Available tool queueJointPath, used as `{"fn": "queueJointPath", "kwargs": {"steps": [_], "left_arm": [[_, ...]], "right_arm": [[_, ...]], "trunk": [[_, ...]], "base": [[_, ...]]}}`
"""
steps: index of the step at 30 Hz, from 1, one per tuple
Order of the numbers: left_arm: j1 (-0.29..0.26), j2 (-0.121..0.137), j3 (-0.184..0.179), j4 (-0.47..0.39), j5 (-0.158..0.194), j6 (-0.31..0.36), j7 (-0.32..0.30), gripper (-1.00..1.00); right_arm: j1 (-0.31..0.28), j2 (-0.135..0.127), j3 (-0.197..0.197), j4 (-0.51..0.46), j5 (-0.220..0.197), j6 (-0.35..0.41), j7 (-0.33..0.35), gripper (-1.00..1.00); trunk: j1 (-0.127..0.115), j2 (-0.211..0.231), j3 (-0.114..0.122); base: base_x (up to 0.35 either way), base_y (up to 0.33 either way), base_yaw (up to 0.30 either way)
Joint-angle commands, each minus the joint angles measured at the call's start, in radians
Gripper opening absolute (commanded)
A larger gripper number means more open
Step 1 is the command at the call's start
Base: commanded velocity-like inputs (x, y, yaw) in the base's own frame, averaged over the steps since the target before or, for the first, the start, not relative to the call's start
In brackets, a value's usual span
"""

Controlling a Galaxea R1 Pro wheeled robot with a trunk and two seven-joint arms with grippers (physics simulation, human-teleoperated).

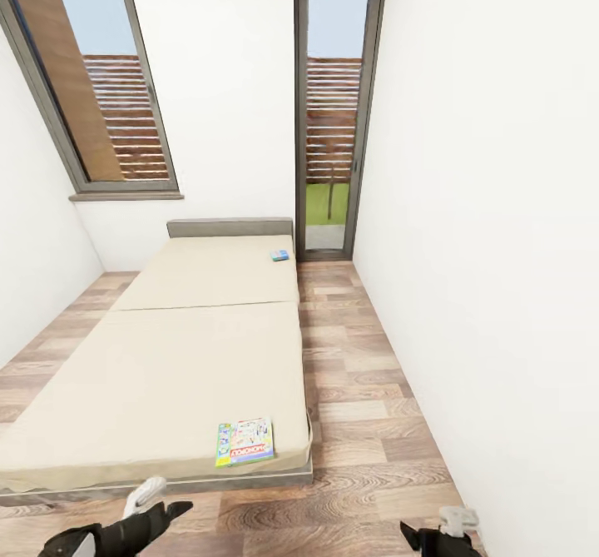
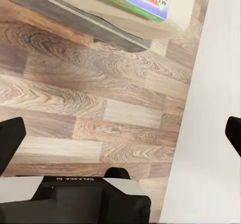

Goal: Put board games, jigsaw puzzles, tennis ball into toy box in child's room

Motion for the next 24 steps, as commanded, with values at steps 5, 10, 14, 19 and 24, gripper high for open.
{"fn": "queueJointPath", "kwargs": {"steps": [5,10,14,19,24], "left_arm": [[-0.051,0.012,0.033,-0.040,0.056,0.107,-0.082,1.00],[-0.073,0.016,0.056,-0.059,0.124,0.173,-0.127,1.00],[-0.079,0.018,0.064,-0.064,0.153,0.189,-0.137,1.00],[-0.081,0.017,0.067,-0.066,0.164,0.197,-0.143,1.00],[-0.082,0.016,0.070,-0.065,0.169,0.200,-0.144,1.00]], "right_arm": [[-0.026,0.001,-0.043,-0.151,-0.083,0.180,0.003,1.00],[-0.055,0.000,-0.126,-0.331,-0.183,0.351,-0.001,1.00],[-0.074,-0.002,-0.227,-0.435,-0.257,0.444,0.000,1.00],[-0.085,0.001,-0.322,-0.486,-0.328,0.498,0.002,1.00],[-0.090,0.001,-0.358,-0.501,-0.380,0.510,0.009,1.00]], "trunk": [[0.001,-0.002,-0.002],[0.001,-0.002,-0.002],[0.001,-0.002,-0.002],[0.001,-0.002,-0.002],[0.001,-0.002,-0.002]], "base": [[0.000,0.000,0.000],[0.000,0.000,0.000],[0.000,0.000,0.000],[0.000,0.000,0.000],[0.000,0.000,0.000]]}}
